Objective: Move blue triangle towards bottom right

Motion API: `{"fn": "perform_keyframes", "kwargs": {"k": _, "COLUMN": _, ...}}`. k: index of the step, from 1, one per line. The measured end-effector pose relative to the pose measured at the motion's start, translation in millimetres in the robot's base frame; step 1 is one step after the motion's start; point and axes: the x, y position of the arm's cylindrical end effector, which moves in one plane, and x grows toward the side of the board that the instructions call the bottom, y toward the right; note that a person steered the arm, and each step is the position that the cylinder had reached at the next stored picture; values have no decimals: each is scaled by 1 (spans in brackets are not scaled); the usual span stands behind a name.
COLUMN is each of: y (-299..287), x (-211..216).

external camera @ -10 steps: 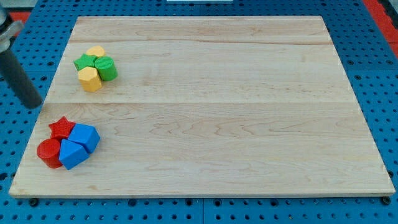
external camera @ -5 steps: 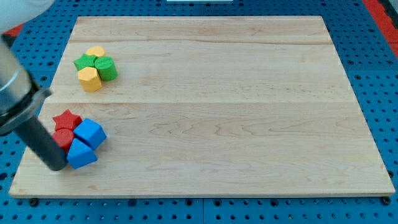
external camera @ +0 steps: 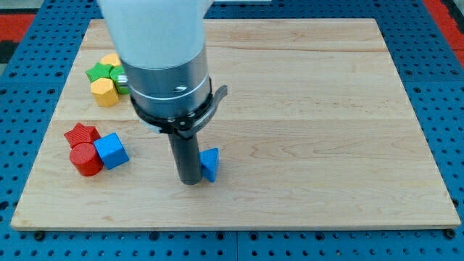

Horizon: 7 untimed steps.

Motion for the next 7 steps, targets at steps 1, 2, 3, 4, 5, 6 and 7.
{"fn": "perform_keyframes", "kwargs": {"k": 1, "y": -1, "x": -13}}
{"fn": "perform_keyframes", "kwargs": {"k": 2, "y": 0, "x": -33}}
{"fn": "perform_keyframes", "kwargs": {"k": 3, "y": 10, "x": -49}}
{"fn": "perform_keyframes", "kwargs": {"k": 4, "y": 50, "x": -48}}
{"fn": "perform_keyframes", "kwargs": {"k": 5, "y": 87, "x": -39}}
{"fn": "perform_keyframes", "kwargs": {"k": 6, "y": 128, "x": -34}}
{"fn": "perform_keyframes", "kwargs": {"k": 7, "y": 171, "x": -28}}
